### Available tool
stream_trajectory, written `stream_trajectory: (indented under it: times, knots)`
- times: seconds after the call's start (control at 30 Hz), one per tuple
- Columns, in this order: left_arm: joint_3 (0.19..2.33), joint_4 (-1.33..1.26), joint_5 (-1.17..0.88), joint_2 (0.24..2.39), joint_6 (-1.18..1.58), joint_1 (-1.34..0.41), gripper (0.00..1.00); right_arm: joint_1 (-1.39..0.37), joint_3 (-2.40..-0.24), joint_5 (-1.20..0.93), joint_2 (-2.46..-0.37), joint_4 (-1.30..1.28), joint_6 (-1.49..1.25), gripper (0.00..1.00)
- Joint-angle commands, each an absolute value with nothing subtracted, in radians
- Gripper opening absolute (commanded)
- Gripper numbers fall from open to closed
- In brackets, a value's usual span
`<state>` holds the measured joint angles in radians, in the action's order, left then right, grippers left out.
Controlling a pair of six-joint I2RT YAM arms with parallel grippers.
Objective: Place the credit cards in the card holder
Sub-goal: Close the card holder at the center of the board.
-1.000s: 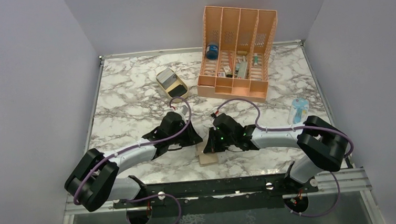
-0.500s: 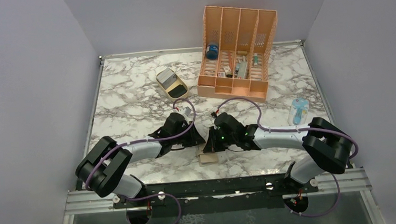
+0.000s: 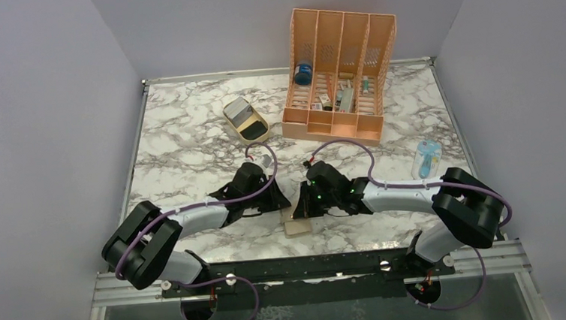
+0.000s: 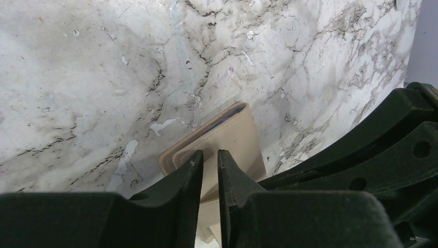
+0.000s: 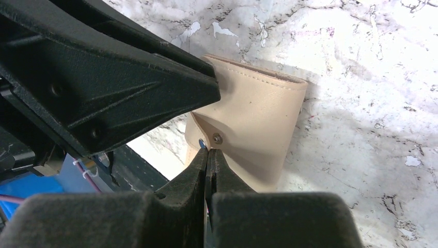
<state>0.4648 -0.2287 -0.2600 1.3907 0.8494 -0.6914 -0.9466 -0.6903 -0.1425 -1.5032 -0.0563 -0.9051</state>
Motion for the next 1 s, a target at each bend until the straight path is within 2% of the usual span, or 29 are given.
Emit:
stream_trajectory:
  times: [0.0, 0.97]
  knots:
    - [0.443, -0.135, -0.210, 1.378, 0.819, -0.695, 0.20, -0.935, -0.690, -0.111, -1.517, -0.049, -0.912, 0.01]
    - [0.433, -0.118, -0.233, 1.318, 0.835, -0.695, 0.20, -0.926, -0.727, -0.104, -1.633, -0.143, -0.910, 0.01]
